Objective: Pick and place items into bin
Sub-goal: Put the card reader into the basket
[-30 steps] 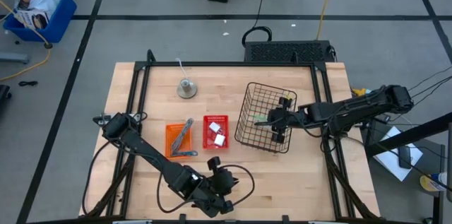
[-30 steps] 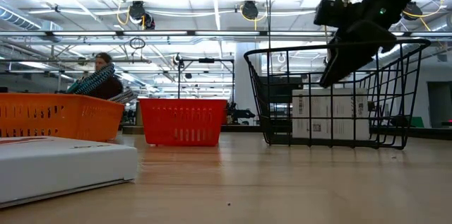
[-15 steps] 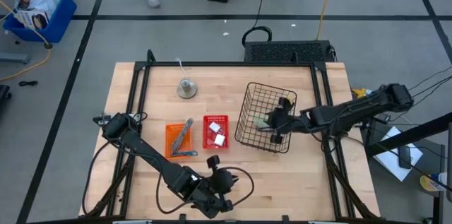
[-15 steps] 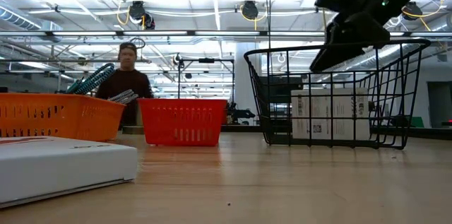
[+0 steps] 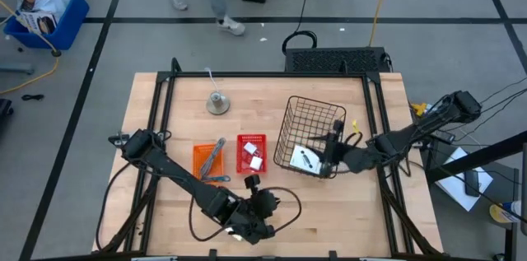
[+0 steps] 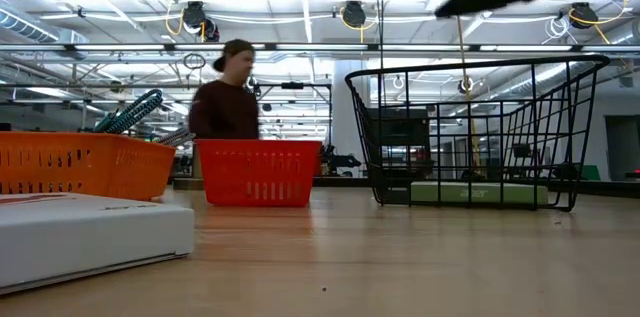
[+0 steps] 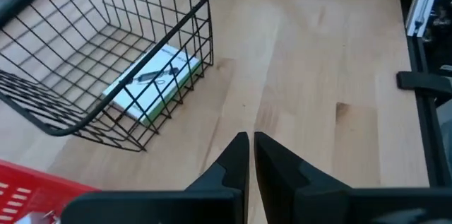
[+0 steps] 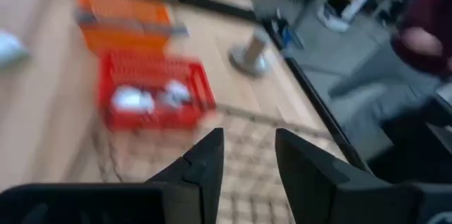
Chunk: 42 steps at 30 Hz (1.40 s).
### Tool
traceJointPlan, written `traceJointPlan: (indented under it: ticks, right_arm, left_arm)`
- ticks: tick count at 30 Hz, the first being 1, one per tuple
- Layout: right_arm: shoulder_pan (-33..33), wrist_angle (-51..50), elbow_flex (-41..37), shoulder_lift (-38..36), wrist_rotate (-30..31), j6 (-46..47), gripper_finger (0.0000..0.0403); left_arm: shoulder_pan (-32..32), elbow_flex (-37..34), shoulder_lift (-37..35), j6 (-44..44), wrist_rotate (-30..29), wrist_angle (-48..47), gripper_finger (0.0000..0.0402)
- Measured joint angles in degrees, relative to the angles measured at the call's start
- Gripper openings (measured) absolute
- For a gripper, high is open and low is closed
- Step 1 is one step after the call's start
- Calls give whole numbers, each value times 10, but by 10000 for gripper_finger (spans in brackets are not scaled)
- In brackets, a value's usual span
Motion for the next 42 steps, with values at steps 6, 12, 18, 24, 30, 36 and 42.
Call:
traceJointPlan:
  ticks: [6,12,18,24,30,36,42]
  right_arm:
    - [75,115,0,14,-12,-13,121]
    - [144,193,0,79,-13,-17,121]
    - [181,322,0,192,-48,10,121]
    - [193,494,0,286,-234,9,121]
    - [192,530,0,351,-236,46,121]
    - [178,501,24,390,-236,77,121]
    - [178,427,80,413,-232,70,121]
  left_arm:
    - [16,0,0,-3,23,14,31]
    - [13,0,0,-24,27,-20,49]
    - [26,-26,0,-80,85,-70,143]
    - [10,-28,0,-110,174,-118,201]
    - [-38,-28,-6,-168,223,-170,202]
    - [-89,-28,-5,-216,221,-213,182]
    - [-138,-28,-5,-306,194,-295,158]
